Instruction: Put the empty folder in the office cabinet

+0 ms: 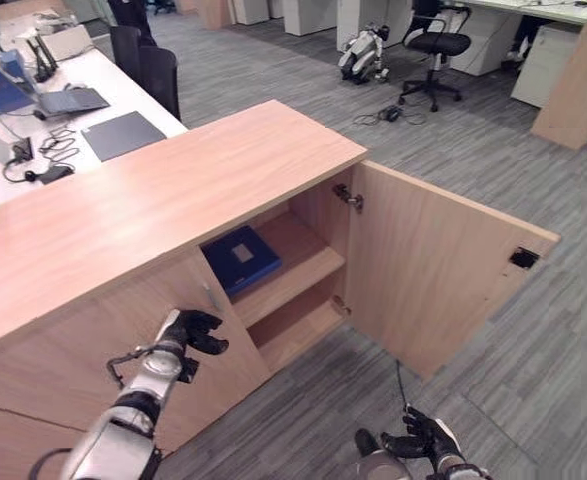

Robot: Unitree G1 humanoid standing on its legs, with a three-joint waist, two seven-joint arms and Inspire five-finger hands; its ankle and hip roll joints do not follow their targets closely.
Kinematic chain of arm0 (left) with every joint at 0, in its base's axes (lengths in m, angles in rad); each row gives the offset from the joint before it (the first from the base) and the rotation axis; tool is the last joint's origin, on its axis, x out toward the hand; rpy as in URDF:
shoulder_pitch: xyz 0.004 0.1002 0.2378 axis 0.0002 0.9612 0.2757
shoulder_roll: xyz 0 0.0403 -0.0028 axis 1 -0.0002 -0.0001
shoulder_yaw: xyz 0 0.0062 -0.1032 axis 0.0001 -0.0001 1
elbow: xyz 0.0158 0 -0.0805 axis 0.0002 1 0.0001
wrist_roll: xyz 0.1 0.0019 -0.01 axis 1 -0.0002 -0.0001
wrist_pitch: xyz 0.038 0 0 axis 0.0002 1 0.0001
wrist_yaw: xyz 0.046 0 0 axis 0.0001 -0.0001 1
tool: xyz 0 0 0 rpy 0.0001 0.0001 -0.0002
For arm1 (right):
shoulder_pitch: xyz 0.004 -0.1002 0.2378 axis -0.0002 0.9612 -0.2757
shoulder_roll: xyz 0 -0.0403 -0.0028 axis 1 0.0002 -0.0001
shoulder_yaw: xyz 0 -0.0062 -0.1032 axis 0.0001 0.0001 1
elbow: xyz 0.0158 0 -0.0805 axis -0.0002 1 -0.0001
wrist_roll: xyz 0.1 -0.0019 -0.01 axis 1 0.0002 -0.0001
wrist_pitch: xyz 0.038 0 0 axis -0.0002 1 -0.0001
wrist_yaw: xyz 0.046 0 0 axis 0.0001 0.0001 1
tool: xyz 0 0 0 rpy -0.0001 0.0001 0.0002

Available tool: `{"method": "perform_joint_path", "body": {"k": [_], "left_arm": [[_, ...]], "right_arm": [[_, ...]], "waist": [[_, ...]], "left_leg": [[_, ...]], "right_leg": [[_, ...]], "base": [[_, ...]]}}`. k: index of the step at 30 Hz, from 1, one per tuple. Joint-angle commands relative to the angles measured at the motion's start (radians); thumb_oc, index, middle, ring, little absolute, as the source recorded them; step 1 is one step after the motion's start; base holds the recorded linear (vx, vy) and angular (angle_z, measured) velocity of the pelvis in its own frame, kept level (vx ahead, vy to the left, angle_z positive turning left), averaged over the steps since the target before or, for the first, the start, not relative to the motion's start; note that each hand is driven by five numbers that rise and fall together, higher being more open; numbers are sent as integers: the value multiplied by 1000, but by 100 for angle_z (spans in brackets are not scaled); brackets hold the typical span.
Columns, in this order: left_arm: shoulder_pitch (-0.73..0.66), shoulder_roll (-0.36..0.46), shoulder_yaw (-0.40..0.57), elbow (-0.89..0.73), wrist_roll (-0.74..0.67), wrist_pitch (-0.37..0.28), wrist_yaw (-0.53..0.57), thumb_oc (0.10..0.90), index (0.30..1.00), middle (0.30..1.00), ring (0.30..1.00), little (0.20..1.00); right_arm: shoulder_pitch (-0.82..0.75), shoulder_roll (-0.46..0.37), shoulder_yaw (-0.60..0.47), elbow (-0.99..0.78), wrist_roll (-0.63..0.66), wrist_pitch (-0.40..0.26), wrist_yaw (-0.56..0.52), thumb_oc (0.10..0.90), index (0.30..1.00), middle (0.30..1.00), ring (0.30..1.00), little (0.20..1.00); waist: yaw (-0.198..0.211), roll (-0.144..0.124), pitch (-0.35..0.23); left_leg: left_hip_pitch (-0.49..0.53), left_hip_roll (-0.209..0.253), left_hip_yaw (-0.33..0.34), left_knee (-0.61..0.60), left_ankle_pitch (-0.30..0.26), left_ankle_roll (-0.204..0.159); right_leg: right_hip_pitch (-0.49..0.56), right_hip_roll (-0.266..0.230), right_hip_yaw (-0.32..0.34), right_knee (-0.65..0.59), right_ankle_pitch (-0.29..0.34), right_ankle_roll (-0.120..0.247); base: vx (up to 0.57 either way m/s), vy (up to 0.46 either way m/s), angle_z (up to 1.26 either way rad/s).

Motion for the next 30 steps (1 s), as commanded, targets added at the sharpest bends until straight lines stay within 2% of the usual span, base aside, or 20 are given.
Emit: {"method": "perform_joint_path", "body": {"k": [1,4,5,6,7,8,9,10,11,13,14,15,18,22,23,24,26,28,29,30], "left_arm": [[-297,153,105,-22,-16,-99,128,800,900,900,900,900],[-270,133,113,-57,-34,-106,133,800,900,900,900,900],[-248,119,115,-96,-44,-113,137,800,900,900,900,900],[-174,82,128,-187,-63,-124,139,800,900,900,900,900],[-104,55,140,-274,-76,-133,131,800,900,900,900,900],[-98,54,143,-279,-75,-131,132,800,900,900,900,900],[-31,21,151,-346,-88,-135,124,800,900,900,900,900],[50,-23,159,-413,-103,-138,106,800,900,900,900,900],[109,-58,154,-459,-109,-141,85,800,900,900,900,900],[231,-133,138,-518,-107,-141,44,800,900,900,900,900],[251,-154,123,-523,-102,-140,36,800,900,900,900,900],[293,-183,102,-515,-78,-137,16,800,900,900,900,900],[341,-211,85,-507,-62,-132,-1,800,900,900,900,900],[390,-248,66,-441,-35,-121,-23,800,900,900,900,900],[411,-258,68,-414,-28,-119,-28,800,900,900,900,900],[411,-259,68,-414,-28,-119,-28,800,900,900,900,900],[424,-271,73,-395,-37,-113,-32,800,900,900,900,900],[424,-280,72,-349,-43,-110,-35,800,900,900,900,900],[423,-280,73,-348,-43,-110,-35,800,900,900,900,900],[426,-286,68,-323,-40,-105,-41,800,900,900,900,900]], "right_arm": [[-25,-35,22,-13,36,-53,1,800,900,900,900,900],[-37,-25,21,-6,39,-54,-6,800,900,900,900,900],[-46,-21,18,-9,38,-55,-14,800,900,900,900,900],[-57,-9,8,-8,34,-57,-26,800,900,900,900,900],[-66,-1,2,-5,26,-57,-31,800,900,900,900,900],[-64,-3,3,-5,25,-57,-31,800,900,900,900,900],[-70,5,-2,-3,19,-57,-34,800,900,900,900,900],[-78,15,-7,6,12,-54,-36,800,900,900,900,900],[-84,22,-11,12,8,-50,-36,800,900,900,900,900],[-95,34,-28,15,12,-43,-42,800,900,900,900,900],[-102,31,-37,23,16,-43,-44,800,900,900,900,900],[-103,30,-50,21,25,-40,-44,800,900,900,900,900],[-97,20,-64,23,31,-39,-44,800,900,900,900,900],[-86,-6,-78,22,38,-43,-39,800,900,900,900,900],[-94,-26,-80,21,34,-45,-37,800,900,900,900,900],[-94,-27,-80,21,34,-45,-37,800,900,900,900,900],[-107,-45,-76,29,34,-49,-37,800,900,900,900,900],[-135,-68,-69,45,41,-55,-38,800,900,900,900,900],[-136,-68,-69,46,41,-56,-38,800,900,900,900,900],[-139,-79,-67,49,45,-56,-36,800,900,900,900,900]], "waist": [[16,50,-31],[28,46,-21],[46,45,-10],[80,49,2],[108,52,4],[104,52,3],[125,52,1],[143,49,-5],[155,45,-11],[178,31,-22],[179,31,-17],[169,35,-11],[167,40,-12],[145,68,-16],[133,86,-19],[133,88,-18],[123,104,-16],[106,114,-5],[106,116,-4],[97,119,2]], "left_leg": [[14,35,-3,-1,-40,-34],[15,35,0,-1,-45,-28],[16,37,5,-1,-46,-26],[12,41,19,-1,-47,-20],[9,43,35,-1,-47,-16],[10,43,32,-1,-47,-16],[10,44,50,-1,-45,-15],[9,44,70,0,-42,-13],[18,45,66,3,-61,-19],[15,56,84,4,-50,-31],[3,62,104,2,-24,-32],[3,70,97,0,-22,-43],[12,74,95,4,-19,-51],[42,95,96,15,-7,-72],[57,113,104,28,6,-88],[59,115,104,28,6,-89],[59,144,118,63,15,-106],[46,192,134,141,31,-133],[46,196,134,144,30,-134],[37,226,133,197,55,-149]], "right_leg": [[-15,-10,-42,160,-99,71],[-31,-15,-74,190,-94,71],[-48,-28,-129,217,-79,71],[-63,-79,-292,269,-70,71],[-59,-126,-410,295,-70,57],[-57,-127,-413,297,-72,57],[-43,-165,-512,311,-69,43],[-35,-189,-581,324,-61,33],[-21,-199,-594,328,-69,49],[10,-187,-586,218,-40,53],[0,-186,-587,188,-11,44],[-2,-181,-552,155,-3,49],[25,-173,-523,120,-6,49],[59,-126,-488,71,-27,33],[83,-94,-478,45,-47,20],[85,-92,-478,44,-47,20],[100,-61,-467,25,-67,3],[118,-25,-449,13,-99,-18],[119,-23,-449,13,-99,-20],[137,0,-440,8,-123,-38]], "base": [[-26,71,-57],[-38,6,-11],[-131,-19,-28],[-168,-21,-51],[-126,-3,-61],[-76,2,-78],[-50,-27,-67],[2,-44,-35],[46,-147,-31],[16,-221,-53],[-45,-263,-34],[-34,-254,-31],[43,-136,-31],[81,-200,-19],[95,-204,-27],[104,-227,-32],[77,-215,-37],[85,-260,-36],[89,-205,-37],[62,-137,-31]]}}
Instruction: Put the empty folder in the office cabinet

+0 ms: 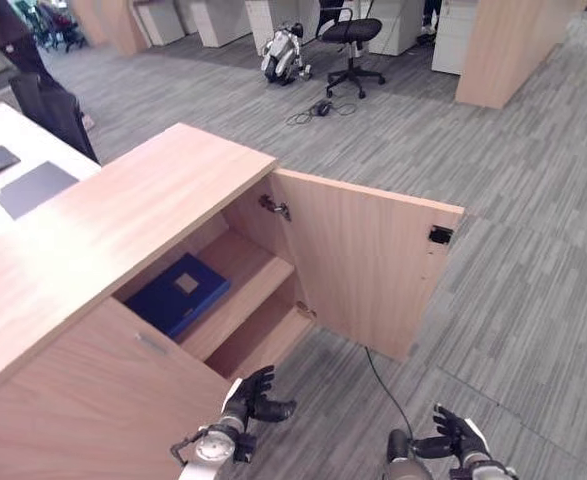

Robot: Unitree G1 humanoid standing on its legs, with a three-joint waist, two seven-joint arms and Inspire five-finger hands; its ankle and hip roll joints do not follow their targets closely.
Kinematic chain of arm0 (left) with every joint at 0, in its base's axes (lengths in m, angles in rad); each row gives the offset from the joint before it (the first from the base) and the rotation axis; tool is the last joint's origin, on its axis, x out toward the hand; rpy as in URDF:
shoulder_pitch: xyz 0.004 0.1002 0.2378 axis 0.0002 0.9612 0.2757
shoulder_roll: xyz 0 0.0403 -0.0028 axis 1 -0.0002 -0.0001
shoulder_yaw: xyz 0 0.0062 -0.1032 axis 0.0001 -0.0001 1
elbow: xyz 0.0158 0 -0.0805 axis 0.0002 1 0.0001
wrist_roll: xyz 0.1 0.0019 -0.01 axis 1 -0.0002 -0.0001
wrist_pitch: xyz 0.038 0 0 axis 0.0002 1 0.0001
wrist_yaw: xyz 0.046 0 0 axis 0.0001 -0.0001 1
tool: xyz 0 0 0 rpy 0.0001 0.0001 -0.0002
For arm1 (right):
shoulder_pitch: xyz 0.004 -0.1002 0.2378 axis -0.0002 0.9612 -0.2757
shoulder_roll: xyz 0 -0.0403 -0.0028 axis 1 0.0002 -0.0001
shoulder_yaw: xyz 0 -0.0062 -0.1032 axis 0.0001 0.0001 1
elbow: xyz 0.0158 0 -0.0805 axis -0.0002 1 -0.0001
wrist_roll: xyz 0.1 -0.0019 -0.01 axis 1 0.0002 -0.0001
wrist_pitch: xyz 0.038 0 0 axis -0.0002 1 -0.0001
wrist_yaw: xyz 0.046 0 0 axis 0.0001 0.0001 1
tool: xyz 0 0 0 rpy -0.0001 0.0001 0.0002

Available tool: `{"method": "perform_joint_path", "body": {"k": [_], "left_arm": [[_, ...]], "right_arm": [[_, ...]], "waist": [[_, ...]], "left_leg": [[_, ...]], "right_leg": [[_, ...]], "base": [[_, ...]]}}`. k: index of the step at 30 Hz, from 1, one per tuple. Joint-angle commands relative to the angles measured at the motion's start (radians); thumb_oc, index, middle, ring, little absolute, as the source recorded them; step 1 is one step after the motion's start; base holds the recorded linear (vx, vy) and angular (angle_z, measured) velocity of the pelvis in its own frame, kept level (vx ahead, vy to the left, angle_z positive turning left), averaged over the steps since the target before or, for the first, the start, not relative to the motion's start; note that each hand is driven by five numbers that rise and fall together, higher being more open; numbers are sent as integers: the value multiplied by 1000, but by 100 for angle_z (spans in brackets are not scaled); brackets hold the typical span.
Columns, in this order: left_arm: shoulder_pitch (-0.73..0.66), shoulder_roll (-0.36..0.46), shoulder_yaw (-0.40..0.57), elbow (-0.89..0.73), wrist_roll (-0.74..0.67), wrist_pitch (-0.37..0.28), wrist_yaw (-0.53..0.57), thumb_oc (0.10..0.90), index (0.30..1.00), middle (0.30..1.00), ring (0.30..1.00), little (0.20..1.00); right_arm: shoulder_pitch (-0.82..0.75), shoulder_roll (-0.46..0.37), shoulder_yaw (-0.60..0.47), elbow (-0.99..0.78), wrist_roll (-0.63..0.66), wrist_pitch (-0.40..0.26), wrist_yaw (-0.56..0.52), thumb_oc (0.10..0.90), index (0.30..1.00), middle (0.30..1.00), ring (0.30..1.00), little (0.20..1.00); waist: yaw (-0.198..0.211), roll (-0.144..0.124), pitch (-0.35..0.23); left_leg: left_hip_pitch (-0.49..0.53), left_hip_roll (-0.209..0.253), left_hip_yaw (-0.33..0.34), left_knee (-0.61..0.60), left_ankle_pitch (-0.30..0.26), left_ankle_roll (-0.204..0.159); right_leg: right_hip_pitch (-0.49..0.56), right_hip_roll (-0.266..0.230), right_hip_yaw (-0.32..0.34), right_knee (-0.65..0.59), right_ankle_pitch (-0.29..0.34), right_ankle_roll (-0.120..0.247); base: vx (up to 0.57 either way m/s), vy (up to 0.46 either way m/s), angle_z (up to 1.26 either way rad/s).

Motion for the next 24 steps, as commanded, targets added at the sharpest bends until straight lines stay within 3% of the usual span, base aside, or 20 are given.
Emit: {"method": "perform_joint_path", "body": {"k": [1,2,6,7,8,9,10,12,13,18,24], "left_arm": [[-55,34,26,-24,11,-60,-8,800,900,900,900,900],[-56,26,26,4,15,-55,-7,800,900,900,900,900],[-59,10,25,42,5,-50,-6,800,900,900,900,900],[-59,7,22,53,2,-47,-6,800,900,900,900,900],[-53,3,16,69,11,-42,-10,800,900,900,900,900],[-53,3,16,70,11,-42,-10,800,900,900,900,900],[-43,3,9,72,15,-40,-14,800,900,900,900,900],[-34,4,5,75,18,-39,-12,800,900,900,900,900],[-12,19,-2,98,32,-36,-22,800,900,900,900,900],[7,41,-13,136,73,-33,-38,800,900,900,900,900],[15,56,-15,182,88,-24,-42,800,900,900,900,900]], "right_arm": [[-94,7,0,-33,26,-61,-4,800,900,900,900,900],[-98,-1,-1,-32,30,-62,-4,800,900,900,900,900],[-111,-22,-15,-18,46,-65,-14,800,900,900,900,900],[-120,-29,-21,-12,54,-65,-19,800,900,900,900,900],[-148,-54,-34,-11,65,-64,-32,800,900,900,900,900],[-149,-54,-34,-11,65,-64,-32,800,900,900,900,900],[-167,-74,-40,-16,68,-65,-36,800,900,900,900,900],[-188,-92,-42,-23,69,-66,-41,800,900,900,900,900],[-268,-140,-56,-23,88,-76,-59,800,900,900,900,900],[-438,-257,-49,-6,82,-85,-72,800,900,900,900,900],[-616,-300,12,-1,90,-87,-73,800,900,900,900,900]], "waist": [[-26,-56,24],[-27,-57,31],[-21,-74,39],[-17,-81,44],[5,-93,42],[5,-93,39],[17,-99,35],[34,-99,37],[65,-113,37],[91,-117,9],[118,-123,-4]], "left_leg": [[-52,47,-50,129,58,-82],[-71,82,-64,198,110,-97],[-119,101,-122,293,153,-99],[-131,91,-146,302,142,-90],[-170,40,-196,265,87,-60],[-173,38,-194,262,90,-57],[-188,-2,-223,216,42,-36],[-207,-26,-260,181,33,-32],[-230,-55,-335,144,24,-34],[-147,-78,-304,76,6,-21],[-81,-98,-284,-7,4,-7]], "right_leg": [[137,-34,50,37,-229,81],[159,-13,61,32,-249,62],[184,2,74,30,-269,33],[196,3,76,30,-280,30],[206,1,91,33,-288,33],[200,0,91,33,-285,33],[199,-7,101,37,-287,40],[202,-6,111,37,-289,49],[202,-4,131,45,-291,52],[221,0,124,40,-280,60],[214,-4,126,41,-262,77]], "base": [[137,-238,-32],[74,-113,-26],[93,-153,-26],[129,-118,-21],[97,-76,-43],[97,-24,-47],[73,25,-13],[82,2,37],[92,-21,12],[102,29,-44],[42,59,-10]]}}
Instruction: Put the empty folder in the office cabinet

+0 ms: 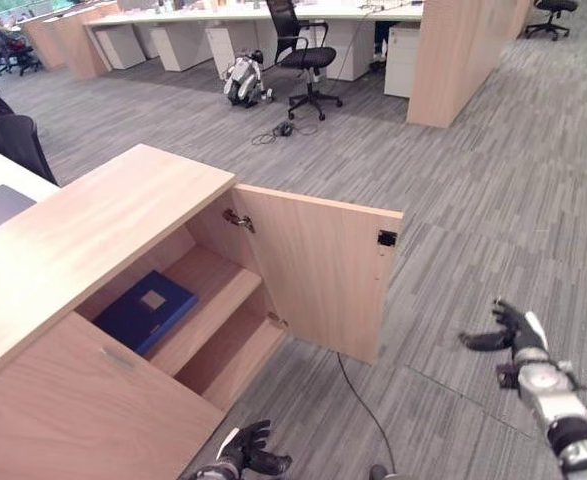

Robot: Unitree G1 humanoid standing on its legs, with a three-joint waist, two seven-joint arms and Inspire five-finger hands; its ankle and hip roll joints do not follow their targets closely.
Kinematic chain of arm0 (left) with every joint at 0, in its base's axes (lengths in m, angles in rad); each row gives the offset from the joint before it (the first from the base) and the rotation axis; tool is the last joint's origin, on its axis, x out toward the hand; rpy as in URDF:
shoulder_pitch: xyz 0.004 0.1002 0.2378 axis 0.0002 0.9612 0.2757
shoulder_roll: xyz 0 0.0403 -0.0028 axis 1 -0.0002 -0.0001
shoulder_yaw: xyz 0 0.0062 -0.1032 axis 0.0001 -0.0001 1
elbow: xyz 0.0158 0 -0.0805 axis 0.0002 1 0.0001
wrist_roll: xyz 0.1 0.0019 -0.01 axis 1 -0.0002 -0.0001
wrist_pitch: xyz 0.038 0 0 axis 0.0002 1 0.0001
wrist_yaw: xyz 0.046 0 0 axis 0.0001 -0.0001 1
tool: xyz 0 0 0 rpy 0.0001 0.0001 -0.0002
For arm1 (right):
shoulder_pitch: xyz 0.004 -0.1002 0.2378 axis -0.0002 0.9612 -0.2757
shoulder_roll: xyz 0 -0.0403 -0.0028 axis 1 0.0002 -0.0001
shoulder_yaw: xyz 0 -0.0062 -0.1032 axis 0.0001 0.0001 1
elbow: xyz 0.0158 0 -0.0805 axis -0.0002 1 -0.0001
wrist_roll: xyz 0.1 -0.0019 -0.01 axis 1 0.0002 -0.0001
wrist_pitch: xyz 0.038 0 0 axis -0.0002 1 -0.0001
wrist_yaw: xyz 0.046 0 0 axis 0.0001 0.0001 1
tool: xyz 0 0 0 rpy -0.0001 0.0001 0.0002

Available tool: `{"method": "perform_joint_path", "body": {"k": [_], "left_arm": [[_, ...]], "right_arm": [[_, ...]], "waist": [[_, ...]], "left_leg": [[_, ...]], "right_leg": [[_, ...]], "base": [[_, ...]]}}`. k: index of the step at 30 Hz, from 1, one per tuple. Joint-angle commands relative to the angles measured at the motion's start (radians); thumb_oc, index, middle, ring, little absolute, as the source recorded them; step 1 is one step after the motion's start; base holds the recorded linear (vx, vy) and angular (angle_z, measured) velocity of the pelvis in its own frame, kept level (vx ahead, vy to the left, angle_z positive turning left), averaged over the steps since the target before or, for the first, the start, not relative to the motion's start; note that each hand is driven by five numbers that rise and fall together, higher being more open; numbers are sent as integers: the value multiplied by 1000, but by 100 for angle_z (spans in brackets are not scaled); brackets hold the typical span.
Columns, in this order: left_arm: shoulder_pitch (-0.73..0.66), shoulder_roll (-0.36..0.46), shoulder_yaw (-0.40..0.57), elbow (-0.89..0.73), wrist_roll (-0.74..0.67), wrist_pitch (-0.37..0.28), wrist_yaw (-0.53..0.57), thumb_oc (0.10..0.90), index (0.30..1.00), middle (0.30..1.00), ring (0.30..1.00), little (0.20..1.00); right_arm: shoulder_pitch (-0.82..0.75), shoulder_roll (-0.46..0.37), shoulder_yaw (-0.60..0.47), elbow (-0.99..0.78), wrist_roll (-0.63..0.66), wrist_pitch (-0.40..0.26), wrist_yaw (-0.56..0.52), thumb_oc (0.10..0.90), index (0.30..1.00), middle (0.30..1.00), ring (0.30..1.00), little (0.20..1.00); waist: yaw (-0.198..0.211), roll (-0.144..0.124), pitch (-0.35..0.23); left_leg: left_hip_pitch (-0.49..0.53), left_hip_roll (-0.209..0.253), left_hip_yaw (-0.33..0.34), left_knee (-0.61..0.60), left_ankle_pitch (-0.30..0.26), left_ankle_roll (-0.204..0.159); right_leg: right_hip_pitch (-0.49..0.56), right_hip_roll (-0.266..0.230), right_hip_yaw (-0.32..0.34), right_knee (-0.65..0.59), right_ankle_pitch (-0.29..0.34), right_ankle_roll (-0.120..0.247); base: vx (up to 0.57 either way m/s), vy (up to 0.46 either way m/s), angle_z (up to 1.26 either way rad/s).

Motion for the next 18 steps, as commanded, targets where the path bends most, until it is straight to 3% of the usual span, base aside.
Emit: {"method": "perform_joint_path", "body": {"k": [1,10,18], "left_arm": [[-22,62,4,14,39,-37,2,800,900,900,900,900],[-16,76,-3,56,85,-31,9,800,900,900,900,900],[-15,83,1,81,88,-23,26,800,900,900,900,900]], "right_arm": [[-174,-12,36,-44,34,-84,-17,800,900,900,900,900],[-339,1,121,-49,27,-78,-5,800,900,900,900,900],[-433,79,173,-31,40,-64,-2,800,900,900,900,900]], "waist": [[32,-61,-25],[60,-68,-38],[93,-79,-43]], "left_leg": [[29,-8,4,43,-41,-58],[45,-22,-5,-1,-43,-49],[36,-28,-29,-8,-44,-43]], "right_leg": [[94,-76,-43,-24,-54,43],[88,-87,-58,-35,-37,57],[88,-95,-78,-43,-29,60]], "base": [[24,63,-11],[12,54,7],[3,25,5]]}}
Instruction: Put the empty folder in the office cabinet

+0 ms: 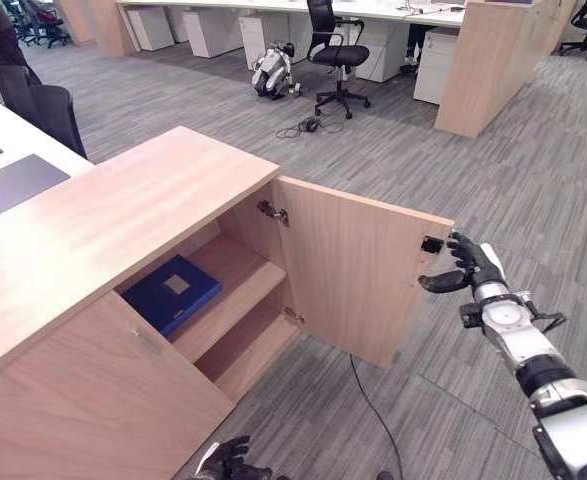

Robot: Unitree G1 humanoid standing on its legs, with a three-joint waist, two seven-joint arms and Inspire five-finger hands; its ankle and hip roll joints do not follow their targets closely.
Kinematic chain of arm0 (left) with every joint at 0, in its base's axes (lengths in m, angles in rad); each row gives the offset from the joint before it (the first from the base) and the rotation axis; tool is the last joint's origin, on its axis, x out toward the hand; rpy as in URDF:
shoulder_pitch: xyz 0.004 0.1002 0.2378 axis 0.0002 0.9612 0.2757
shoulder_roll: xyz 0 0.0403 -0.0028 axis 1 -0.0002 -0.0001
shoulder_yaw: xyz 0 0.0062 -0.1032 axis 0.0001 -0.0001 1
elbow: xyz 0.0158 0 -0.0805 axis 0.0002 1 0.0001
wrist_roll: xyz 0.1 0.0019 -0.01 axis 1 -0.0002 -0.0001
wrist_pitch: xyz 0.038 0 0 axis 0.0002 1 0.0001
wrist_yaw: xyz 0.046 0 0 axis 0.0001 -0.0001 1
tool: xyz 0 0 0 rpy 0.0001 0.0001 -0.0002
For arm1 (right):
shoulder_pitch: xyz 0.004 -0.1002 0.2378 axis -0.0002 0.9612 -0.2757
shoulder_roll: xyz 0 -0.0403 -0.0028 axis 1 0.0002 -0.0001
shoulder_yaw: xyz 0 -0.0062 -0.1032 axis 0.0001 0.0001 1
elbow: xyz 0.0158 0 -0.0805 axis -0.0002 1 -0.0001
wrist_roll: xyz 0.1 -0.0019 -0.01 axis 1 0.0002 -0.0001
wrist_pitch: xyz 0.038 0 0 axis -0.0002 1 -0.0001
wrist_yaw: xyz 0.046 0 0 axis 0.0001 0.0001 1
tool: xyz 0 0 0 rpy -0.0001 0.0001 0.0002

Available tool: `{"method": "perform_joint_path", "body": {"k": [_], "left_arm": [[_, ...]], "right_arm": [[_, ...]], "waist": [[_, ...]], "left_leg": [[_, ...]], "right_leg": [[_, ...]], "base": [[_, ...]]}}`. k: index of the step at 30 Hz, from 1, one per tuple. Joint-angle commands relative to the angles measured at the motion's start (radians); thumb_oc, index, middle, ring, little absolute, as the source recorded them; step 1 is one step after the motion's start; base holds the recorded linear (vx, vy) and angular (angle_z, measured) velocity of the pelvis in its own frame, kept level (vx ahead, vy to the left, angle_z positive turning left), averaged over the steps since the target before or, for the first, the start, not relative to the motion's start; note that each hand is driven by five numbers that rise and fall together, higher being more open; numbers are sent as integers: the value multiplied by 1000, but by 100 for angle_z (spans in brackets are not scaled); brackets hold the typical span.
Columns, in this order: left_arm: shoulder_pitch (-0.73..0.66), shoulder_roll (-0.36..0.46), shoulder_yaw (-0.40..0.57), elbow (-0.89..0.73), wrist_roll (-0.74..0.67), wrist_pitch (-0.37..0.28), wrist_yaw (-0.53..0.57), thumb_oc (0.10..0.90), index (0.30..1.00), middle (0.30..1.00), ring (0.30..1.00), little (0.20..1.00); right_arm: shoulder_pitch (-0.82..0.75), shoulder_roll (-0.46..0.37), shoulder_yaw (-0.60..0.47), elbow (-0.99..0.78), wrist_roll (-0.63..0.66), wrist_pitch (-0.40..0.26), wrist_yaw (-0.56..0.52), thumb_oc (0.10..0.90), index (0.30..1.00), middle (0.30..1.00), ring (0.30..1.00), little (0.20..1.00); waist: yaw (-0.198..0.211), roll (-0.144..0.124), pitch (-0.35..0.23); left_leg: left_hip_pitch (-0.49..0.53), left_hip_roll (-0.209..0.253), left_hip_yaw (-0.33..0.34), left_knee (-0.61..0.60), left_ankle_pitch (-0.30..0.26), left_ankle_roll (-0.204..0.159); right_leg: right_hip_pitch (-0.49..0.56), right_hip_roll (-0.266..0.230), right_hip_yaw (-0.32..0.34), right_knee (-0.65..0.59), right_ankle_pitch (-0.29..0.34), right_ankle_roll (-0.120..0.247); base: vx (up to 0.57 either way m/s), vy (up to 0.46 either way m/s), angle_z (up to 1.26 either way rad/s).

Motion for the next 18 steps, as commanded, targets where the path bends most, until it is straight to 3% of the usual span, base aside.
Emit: {"method": "perform_joint_path", "body": {"k": [1,10,15,18], "left_arm": [[-52,54,-43,35,19,-27,25,800,900,900,900,900],[-56,58,-41,54,19,-24,44,800,900,900,900,900],[-57,55,-13,67,23,-18,54,800,900,900,900,900],[-59,52,28,68,28,-14,63,800,900,900,900,900]], "right_arm": [[-224,15,34,21,39,-65,-15,800,900,900,900,900],[-279,81,81,49,45,-58,-6,800,900,900,900,900],[-192,93,110,-121,35,-63,24,800,900,900,900,900],[-68,66,124,-325,-7,-72,60,800,900,900,900,900]], "waist": [[25,-56,-33],[47,-58,-35],[40,-59,-31],[32,-58,-26]], "left_leg": [[20,36,-6,1,-26,-80],[12,40,-26,3,-22,-82],[9,46,-33,8,-18,-87],[6,54,-36,11,-11,-93]], "right_leg": [[30,-42,-48,31,-150,89],[36,-43,-65,27,-152,86],[39,-39,-71,29,-157,81],[39,-36,-75,30,-161,77]], "base": [[5,14,7],[-3,3,6],[-21,-13,5],[-47,-38,4]]}}
